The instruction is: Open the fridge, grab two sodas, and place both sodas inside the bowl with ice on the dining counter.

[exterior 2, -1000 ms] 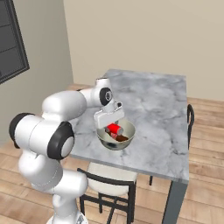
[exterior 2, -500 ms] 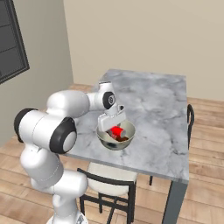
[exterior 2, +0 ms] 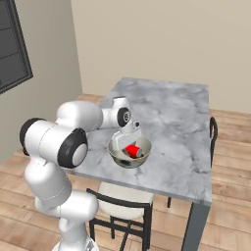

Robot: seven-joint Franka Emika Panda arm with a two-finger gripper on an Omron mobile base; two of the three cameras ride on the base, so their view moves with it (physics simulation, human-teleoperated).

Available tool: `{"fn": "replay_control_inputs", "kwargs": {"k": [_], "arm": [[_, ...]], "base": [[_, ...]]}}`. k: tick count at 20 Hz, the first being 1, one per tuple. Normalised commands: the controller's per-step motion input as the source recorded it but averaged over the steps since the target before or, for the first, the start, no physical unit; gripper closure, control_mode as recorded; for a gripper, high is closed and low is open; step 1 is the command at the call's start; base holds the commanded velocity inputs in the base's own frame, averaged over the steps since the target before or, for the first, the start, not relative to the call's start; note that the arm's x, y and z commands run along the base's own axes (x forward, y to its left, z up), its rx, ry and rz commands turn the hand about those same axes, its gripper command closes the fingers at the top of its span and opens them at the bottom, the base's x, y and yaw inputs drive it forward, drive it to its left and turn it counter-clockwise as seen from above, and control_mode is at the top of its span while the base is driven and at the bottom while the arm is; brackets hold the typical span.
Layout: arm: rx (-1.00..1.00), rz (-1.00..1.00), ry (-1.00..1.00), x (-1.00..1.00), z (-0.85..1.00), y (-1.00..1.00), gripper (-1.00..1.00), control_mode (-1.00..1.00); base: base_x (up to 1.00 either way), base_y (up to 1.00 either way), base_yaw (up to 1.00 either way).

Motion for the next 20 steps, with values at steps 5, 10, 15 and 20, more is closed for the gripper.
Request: {"fn": "replay_control_inputs", "kwargs": {"k": [5, 10, 15, 20], "arm": [[0.00, 0.03, 0.00, 0.11, -0.16, 0.00, 1.00, -1.00], [0.00, 0.03, 0.00, 0.14, -0.11, 0.00, 1.00, -1.00], [0.00, 0.03, 0.00, 0.08, -0.19, 0.00, 1.00, -1.00], [0.00, 0.02, 0.00, 0.00, -0.19, 0.00, -1.00, -1.00]], "base": [[0.00, 0.00, 0.00], [0.00, 0.00, 0.00], [0.00, 0.00, 0.00], [0.00, 0.00, 0.00]]}}
